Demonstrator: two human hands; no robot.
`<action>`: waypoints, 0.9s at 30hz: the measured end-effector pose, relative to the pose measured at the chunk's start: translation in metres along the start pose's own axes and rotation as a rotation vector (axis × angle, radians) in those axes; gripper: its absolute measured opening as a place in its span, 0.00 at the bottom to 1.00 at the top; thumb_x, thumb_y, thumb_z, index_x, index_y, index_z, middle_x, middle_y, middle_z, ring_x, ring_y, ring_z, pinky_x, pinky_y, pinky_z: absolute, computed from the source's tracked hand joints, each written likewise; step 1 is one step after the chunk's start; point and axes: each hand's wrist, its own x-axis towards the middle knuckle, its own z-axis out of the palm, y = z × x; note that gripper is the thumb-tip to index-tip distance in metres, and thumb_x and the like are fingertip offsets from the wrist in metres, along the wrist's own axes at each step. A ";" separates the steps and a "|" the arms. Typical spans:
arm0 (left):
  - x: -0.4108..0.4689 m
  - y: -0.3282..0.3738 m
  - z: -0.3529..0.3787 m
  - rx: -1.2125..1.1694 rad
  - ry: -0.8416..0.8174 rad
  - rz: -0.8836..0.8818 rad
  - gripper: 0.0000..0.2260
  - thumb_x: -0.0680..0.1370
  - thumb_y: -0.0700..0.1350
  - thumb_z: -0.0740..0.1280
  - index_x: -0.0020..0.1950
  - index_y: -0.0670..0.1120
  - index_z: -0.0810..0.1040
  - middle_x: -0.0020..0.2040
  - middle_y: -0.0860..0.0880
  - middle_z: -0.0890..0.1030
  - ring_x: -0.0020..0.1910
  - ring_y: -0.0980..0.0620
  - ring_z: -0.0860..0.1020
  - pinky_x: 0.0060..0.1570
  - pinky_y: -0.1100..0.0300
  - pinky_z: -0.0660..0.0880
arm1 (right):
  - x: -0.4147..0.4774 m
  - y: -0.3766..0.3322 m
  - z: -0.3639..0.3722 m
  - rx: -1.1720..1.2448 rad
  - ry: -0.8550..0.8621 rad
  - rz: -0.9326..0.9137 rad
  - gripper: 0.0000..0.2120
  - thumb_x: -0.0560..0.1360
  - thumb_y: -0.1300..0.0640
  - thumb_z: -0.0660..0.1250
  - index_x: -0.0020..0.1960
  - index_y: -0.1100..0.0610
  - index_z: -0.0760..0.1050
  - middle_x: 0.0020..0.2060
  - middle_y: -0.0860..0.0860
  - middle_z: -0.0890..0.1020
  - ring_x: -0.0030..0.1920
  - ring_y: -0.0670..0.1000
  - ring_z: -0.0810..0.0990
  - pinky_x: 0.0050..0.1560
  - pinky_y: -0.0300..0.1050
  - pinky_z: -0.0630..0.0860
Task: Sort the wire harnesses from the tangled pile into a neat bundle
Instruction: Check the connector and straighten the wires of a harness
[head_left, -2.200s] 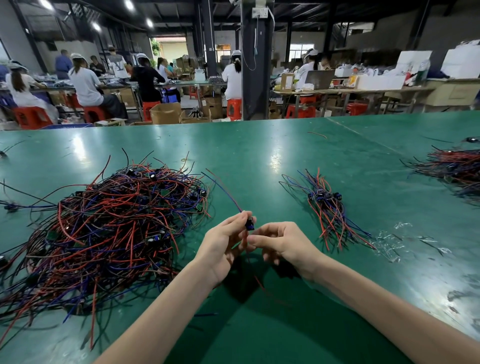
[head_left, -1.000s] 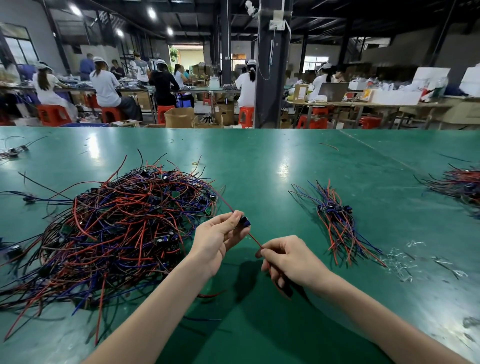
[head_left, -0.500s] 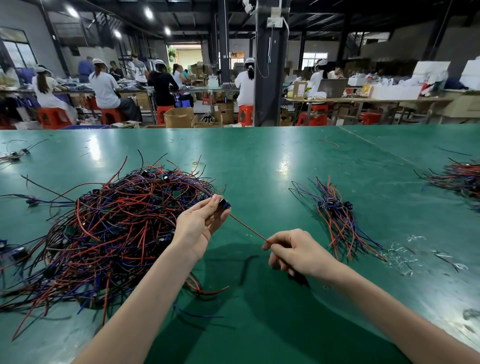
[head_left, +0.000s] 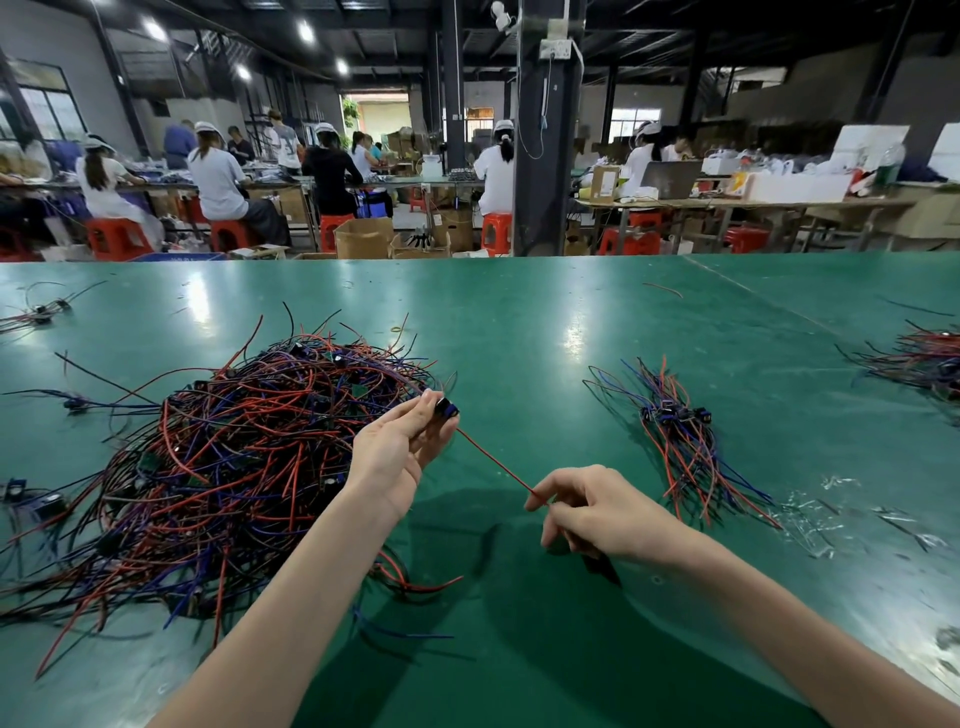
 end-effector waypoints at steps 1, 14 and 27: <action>0.000 0.000 0.000 0.000 0.004 0.001 0.03 0.76 0.34 0.66 0.44 0.36 0.79 0.33 0.44 0.83 0.30 0.50 0.82 0.29 0.65 0.78 | -0.001 0.000 0.000 0.003 -0.014 0.003 0.15 0.70 0.70 0.56 0.48 0.57 0.77 0.33 0.52 0.83 0.24 0.45 0.71 0.25 0.38 0.69; 0.001 -0.002 0.001 -0.005 0.016 0.005 0.03 0.75 0.34 0.67 0.44 0.36 0.80 0.32 0.45 0.83 0.30 0.51 0.82 0.30 0.65 0.79 | 0.000 -0.001 -0.006 0.195 -0.014 0.116 0.14 0.72 0.71 0.54 0.46 0.59 0.76 0.28 0.54 0.80 0.17 0.45 0.67 0.18 0.35 0.63; 0.002 -0.004 0.000 -0.002 0.012 0.019 0.03 0.75 0.35 0.67 0.43 0.37 0.79 0.33 0.45 0.83 0.30 0.50 0.82 0.29 0.65 0.78 | 0.002 -0.003 -0.007 0.493 0.118 0.225 0.12 0.73 0.73 0.54 0.47 0.66 0.76 0.28 0.57 0.80 0.16 0.45 0.64 0.16 0.31 0.58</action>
